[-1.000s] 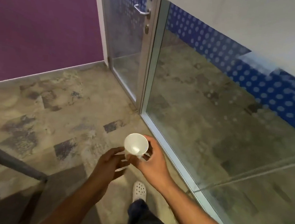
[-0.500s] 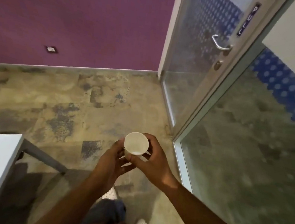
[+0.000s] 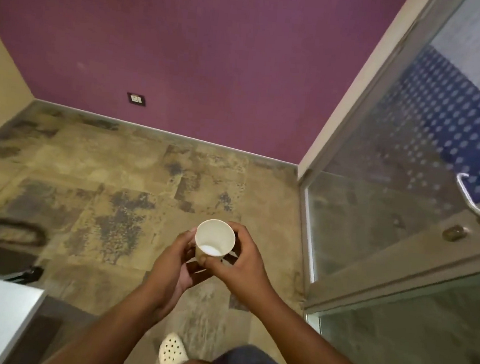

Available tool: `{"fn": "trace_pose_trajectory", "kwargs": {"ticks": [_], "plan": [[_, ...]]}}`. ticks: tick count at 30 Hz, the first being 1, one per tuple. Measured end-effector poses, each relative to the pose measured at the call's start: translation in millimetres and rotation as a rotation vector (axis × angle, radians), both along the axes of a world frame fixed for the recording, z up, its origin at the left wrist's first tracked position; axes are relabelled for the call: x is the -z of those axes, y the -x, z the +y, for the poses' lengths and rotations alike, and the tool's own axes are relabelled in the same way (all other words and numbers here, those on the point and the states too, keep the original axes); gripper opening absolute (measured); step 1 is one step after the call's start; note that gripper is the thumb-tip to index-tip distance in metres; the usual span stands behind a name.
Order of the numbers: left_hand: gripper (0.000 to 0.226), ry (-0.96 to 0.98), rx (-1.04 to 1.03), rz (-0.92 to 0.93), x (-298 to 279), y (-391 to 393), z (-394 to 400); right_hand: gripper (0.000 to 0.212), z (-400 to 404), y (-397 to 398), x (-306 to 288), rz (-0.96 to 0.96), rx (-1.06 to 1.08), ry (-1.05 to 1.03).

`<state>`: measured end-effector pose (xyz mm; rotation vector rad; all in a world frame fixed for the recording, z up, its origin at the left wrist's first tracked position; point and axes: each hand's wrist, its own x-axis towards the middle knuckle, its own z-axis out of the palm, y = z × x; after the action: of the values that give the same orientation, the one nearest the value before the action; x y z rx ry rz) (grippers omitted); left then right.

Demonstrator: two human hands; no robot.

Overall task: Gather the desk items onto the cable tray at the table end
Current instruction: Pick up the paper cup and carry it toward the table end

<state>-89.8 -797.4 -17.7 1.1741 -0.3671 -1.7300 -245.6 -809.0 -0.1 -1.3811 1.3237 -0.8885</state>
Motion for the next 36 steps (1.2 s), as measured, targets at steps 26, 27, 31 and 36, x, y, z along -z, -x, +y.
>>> {"fn": "trace_pose_trajectory", "kwargs": {"ticks": [26,27,31,36], "plan": [[0.039,-0.06,-0.904,-0.072,-20.2,-254.3,-242.4,0.064,-366.7,-334.5,16.1,-0.044,-0.953,-0.025],[0.04,-0.073,-0.942,-0.075,-19.9,-264.6,-239.9,0.065,-367.8,-349.8,17.9,-0.035,-0.993,-0.022],[0.045,-0.11,-1.056,-0.107,-13.1,-309.7,-226.9,0.066,-364.2,-414.2,26.7,-0.002,-1.15,-0.04],[0.048,-0.099,-1.212,-0.096,-3.2,-370.0,-203.5,0.066,-345.7,-500.8,28.7,0.048,-1.303,-0.023]]}}
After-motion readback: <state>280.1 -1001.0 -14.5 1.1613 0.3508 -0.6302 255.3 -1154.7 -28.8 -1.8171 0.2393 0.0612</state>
